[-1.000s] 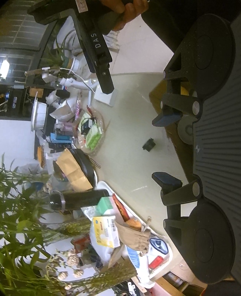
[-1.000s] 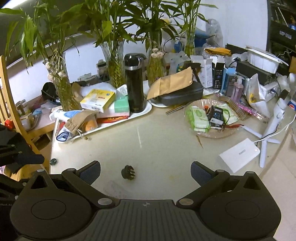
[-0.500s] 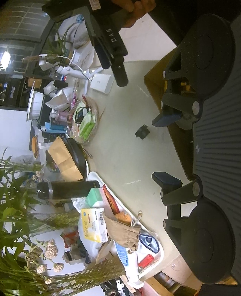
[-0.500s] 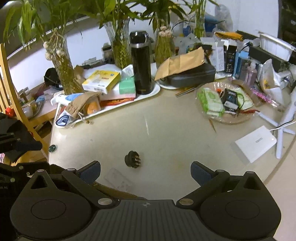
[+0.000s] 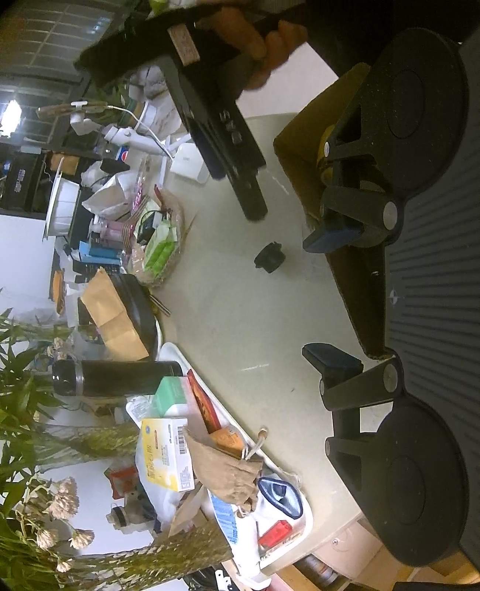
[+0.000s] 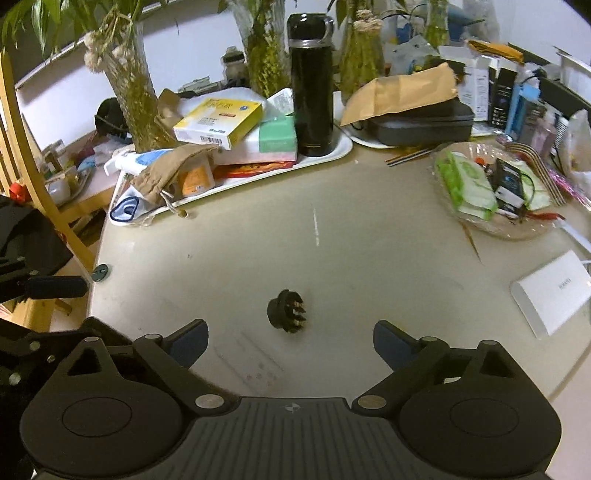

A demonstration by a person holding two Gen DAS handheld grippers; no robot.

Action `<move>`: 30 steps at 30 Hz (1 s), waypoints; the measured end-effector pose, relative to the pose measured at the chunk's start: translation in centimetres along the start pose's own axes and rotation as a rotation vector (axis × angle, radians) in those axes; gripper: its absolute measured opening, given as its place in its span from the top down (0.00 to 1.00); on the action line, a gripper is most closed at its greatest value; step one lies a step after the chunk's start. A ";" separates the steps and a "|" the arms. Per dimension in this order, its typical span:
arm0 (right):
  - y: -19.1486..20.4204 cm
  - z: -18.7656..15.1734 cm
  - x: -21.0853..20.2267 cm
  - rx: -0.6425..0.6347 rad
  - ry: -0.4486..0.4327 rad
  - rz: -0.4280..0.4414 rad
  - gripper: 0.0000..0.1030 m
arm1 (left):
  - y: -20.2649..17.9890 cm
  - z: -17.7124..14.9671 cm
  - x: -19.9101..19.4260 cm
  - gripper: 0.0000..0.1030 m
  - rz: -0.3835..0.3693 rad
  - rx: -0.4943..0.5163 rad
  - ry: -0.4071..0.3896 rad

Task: Organize rigid objects
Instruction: 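Move the right gripper to the small black pronged connector and grasp it, then lift the black connector off the table with the right gripper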

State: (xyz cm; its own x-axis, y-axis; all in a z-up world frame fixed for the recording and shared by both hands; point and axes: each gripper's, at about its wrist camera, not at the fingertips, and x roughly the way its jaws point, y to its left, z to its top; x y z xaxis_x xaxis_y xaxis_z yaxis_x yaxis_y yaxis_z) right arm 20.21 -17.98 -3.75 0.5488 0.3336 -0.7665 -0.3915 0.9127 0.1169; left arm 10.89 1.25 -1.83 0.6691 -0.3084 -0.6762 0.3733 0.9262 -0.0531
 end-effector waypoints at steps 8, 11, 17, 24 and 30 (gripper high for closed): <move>1.3 1.2 4.5 -0.041 0.056 -0.018 0.16 | 0.3 -0.2 0.3 0.48 -0.003 -0.021 0.009; 1.7 1.4 6.0 -0.058 0.083 -0.032 0.22 | 0.4 -0.3 0.3 0.48 -0.003 -0.023 0.009; 1.8 1.7 8.2 -0.071 0.122 -0.082 0.33 | 0.6 -0.3 0.4 0.48 -0.005 -0.038 0.007; 1.8 1.7 9.9 -0.071 0.160 -0.132 0.47 | 0.5 -0.2 0.6 0.48 -0.007 -0.040 0.009; 1.8 1.4 10.4 -0.058 0.181 -0.132 0.70 | 0.5 -0.2 0.7 0.48 -0.004 -0.041 0.013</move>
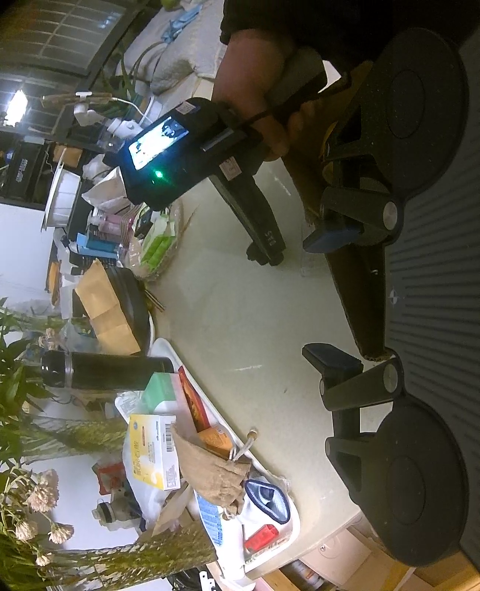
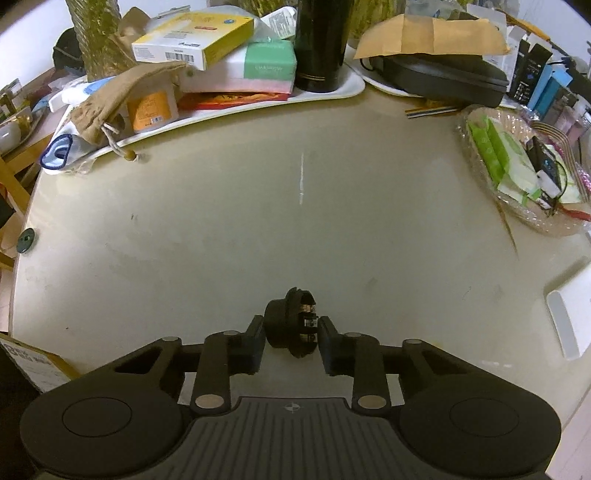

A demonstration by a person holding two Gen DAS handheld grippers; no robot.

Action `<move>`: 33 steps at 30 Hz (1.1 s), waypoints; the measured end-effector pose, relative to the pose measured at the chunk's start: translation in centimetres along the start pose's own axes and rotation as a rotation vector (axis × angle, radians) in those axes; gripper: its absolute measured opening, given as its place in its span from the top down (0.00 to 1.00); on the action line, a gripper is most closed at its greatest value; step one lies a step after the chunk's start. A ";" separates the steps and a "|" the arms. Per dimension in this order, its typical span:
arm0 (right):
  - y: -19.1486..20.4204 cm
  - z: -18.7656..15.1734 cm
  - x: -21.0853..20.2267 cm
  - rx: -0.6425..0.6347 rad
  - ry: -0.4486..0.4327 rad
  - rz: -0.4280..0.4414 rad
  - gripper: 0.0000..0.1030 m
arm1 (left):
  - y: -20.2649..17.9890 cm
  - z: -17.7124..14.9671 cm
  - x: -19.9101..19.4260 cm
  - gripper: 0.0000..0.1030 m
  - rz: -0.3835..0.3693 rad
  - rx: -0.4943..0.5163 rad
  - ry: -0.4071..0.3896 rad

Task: Organize rigid objects
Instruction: 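Lift the black connector off the table with the right gripper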

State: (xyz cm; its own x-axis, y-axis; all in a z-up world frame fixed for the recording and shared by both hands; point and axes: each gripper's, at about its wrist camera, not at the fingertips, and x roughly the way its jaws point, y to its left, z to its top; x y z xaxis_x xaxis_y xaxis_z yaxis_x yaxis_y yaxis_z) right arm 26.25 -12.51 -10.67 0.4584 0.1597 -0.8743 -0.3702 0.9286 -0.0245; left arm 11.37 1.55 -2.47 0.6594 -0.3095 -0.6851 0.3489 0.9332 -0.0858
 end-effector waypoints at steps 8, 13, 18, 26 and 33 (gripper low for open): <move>-0.9 0.0 -1.9 0.037 -0.049 -0.004 0.77 | 0.0 0.0 0.1 0.48 0.006 0.004 0.011; -1.8 -0.4 -3.6 0.064 -0.071 0.019 0.77 | -0.1 0.2 0.3 0.48 0.008 0.008 0.020; -2.7 -1.1 -5.4 0.083 -0.097 0.037 0.77 | -0.3 0.4 0.3 0.48 0.004 0.024 0.032; -4.7 -2.7 -8.4 0.141 -0.150 0.059 0.77 | -0.5 1.8 0.8 0.48 0.023 0.021 0.080; -6.0 -4.4 -10.4 0.174 -0.186 0.072 0.77 | -0.8 3.7 2.4 0.45 0.018 0.011 0.156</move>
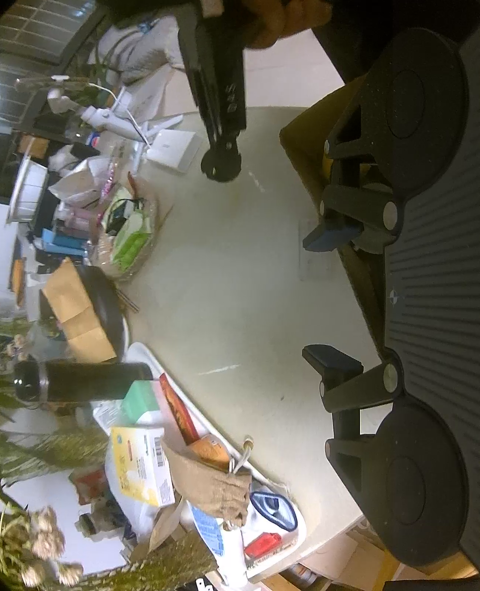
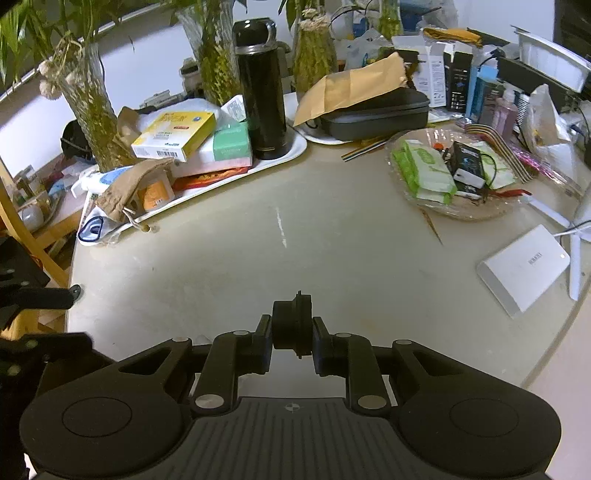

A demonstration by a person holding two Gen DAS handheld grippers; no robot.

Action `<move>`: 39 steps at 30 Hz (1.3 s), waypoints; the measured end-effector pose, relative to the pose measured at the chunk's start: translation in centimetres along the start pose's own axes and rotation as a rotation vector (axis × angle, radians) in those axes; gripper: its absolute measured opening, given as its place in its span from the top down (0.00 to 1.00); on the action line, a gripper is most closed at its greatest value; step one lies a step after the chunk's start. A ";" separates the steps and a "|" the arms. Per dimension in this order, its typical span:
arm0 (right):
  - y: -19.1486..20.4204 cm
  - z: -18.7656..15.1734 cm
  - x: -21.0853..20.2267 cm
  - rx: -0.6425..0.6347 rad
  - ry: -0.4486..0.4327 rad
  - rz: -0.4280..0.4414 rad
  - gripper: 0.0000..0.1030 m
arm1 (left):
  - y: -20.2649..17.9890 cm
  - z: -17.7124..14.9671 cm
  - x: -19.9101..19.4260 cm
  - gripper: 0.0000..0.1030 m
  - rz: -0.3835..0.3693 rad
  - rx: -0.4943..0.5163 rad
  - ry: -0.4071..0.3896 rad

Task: Organize rigid objects
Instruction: 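Lift the black connector off the table with the right gripper, then lower the left gripper onto the clear plastic tray and grasp it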

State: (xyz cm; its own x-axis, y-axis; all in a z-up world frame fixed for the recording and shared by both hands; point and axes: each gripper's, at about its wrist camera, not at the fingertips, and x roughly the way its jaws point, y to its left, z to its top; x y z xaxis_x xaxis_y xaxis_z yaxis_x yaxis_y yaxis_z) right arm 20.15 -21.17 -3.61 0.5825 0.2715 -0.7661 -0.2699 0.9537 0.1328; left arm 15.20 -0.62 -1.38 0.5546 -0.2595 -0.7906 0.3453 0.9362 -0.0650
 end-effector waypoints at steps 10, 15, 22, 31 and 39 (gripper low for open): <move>-3.3 -2.1 -1.6 0.080 -0.025 -0.021 0.77 | -1.8 2.8 3.7 0.27 0.006 -0.004 0.107; -5.0 -3.0 -2.2 0.137 -0.032 -0.019 0.77 | -1.9 4.1 7.1 0.26 -0.023 -0.051 0.222; -6.1 -3.5 -3.2 0.183 -0.056 -0.017 0.77 | -2.8 5.1 11.4 0.26 -0.024 -0.073 0.353; -6.8 -4.0 -4.2 0.227 -0.075 -0.006 0.77 | -4.7 5.1 14.7 0.26 0.022 -0.025 0.463; -6.8 -4.1 -4.3 0.233 -0.077 0.000 0.77 | -4.7 4.5 15.8 0.31 0.071 -0.049 0.504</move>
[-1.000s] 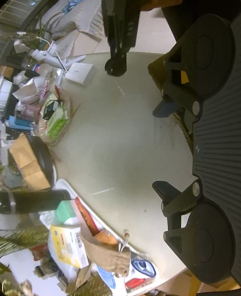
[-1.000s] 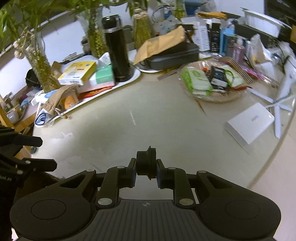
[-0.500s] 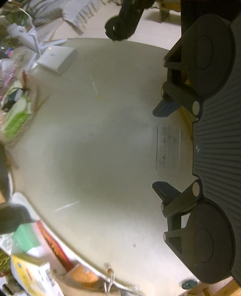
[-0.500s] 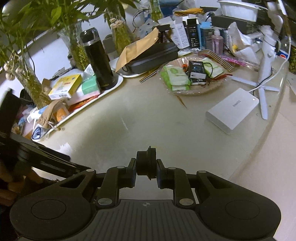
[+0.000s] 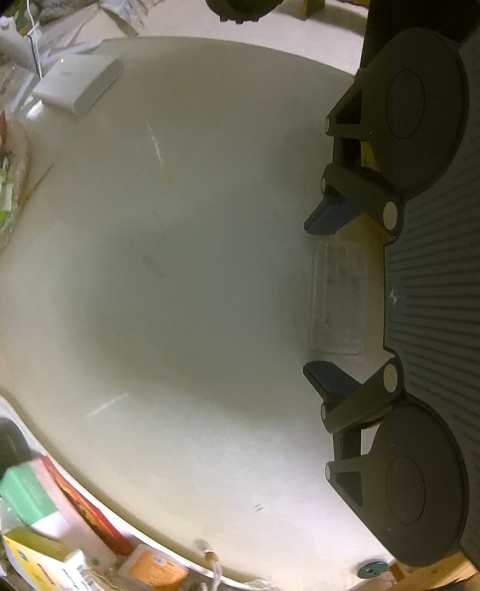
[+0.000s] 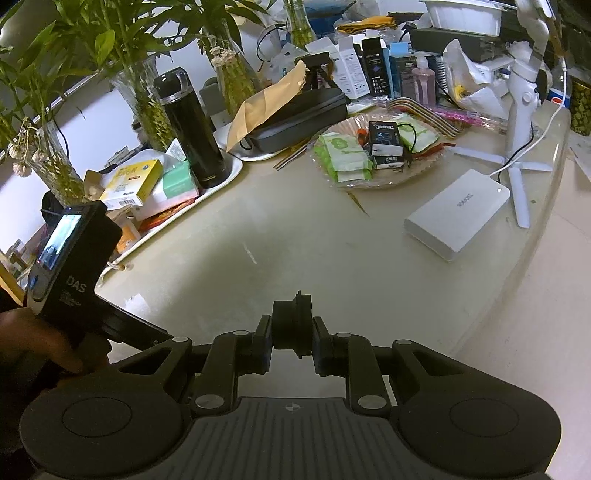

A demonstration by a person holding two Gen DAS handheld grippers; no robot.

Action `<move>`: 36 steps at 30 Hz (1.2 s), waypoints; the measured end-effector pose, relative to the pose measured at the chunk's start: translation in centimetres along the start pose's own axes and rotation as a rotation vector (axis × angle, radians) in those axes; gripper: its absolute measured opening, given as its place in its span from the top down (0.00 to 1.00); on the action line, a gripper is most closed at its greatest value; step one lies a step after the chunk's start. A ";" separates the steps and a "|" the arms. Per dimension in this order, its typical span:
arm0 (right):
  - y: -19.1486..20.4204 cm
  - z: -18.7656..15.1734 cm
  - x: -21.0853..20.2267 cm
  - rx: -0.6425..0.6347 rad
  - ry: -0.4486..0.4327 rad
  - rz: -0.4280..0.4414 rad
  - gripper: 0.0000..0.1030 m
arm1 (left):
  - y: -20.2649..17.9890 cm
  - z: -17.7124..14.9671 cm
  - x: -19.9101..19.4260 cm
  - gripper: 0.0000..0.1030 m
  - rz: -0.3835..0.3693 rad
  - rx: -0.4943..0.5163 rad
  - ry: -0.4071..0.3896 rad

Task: Organize rigid objects
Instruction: 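Lower the left gripper onto the clear plastic tray and grasp it, then carry the clear tray and the black connector over the box with both grippers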

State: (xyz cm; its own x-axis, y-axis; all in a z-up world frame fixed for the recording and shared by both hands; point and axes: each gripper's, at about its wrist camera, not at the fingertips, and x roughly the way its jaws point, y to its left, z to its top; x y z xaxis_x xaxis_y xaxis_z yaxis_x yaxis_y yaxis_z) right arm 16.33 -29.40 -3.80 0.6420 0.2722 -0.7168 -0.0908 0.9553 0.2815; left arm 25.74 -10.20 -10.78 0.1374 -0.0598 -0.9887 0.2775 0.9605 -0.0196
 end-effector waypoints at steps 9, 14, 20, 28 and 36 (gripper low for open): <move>0.3 0.0 0.0 -0.015 0.004 -0.004 0.77 | 0.3 -0.7 -0.2 0.35 0.014 0.010 -0.020; 0.5 -0.1 0.1 -0.023 0.014 -0.021 0.77 | -0.1 -0.8 -0.7 0.35 0.010 0.018 -0.069; 0.8 0.0 0.1 -0.029 0.020 -0.024 0.77 | 0.0 -1.8 -3.0 0.35 0.015 0.036 -0.180; 1.6 0.4 -0.2 -0.035 0.003 -0.018 0.77 | 0.8 -2.7 -6.3 0.35 0.025 0.025 -0.333; 2.8 1.0 -0.3 -0.051 -0.018 -0.019 0.77 | 1.8 -3.3 -8.5 0.35 0.027 0.002 -0.449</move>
State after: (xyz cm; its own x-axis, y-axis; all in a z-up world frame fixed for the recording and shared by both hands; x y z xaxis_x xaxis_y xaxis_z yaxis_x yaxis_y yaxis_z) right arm 16.67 -26.91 -2.15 0.6571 0.2524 -0.7103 -0.1166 0.9650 0.2351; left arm 21.88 -7.09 -2.90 0.5432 -0.1470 -0.8266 0.2696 0.9630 0.0059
